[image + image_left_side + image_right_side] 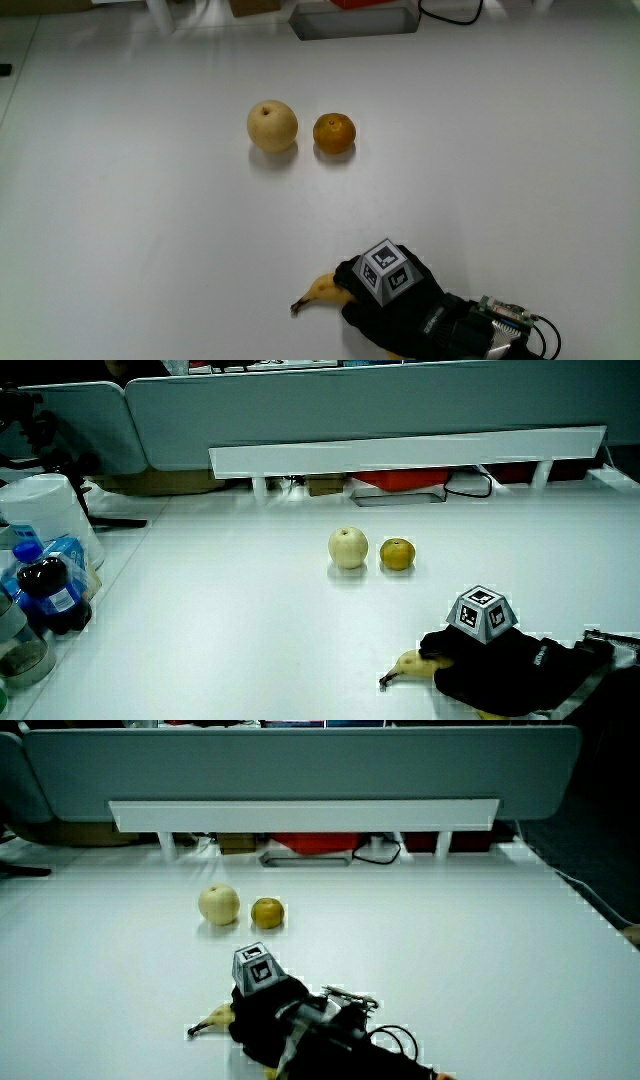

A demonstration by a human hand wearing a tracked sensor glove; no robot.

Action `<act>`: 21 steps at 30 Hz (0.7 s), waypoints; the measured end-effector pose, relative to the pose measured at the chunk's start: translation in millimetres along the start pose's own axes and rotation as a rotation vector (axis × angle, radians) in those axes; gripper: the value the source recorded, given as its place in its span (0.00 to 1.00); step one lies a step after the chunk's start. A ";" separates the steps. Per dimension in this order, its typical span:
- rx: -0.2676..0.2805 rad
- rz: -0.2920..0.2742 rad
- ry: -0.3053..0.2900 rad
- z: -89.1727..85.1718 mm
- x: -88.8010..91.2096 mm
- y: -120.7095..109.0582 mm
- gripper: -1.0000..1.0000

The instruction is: Place banana

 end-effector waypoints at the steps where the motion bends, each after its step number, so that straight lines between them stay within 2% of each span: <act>1: -0.008 0.013 0.006 0.5 1.1 0.3 0.23; 4: -0.020 0.014 0.024 -0.1 5.4 1.1 0.17; 7: 0.002 0.014 0.058 2.9 10.0 -1.9 0.10; 12: 0.040 -0.002 0.080 11.9 18.9 -5.6 0.00; 16: 0.080 -0.007 0.100 20.6 28.7 -12.2 0.00; 17: 0.084 -0.022 0.095 20.6 32.7 -13.2 0.00; 18: 0.075 -0.013 0.115 16.2 38.6 -12.5 0.00; 21: 0.118 -0.030 0.107 25.6 51.3 -23.2 0.00</act>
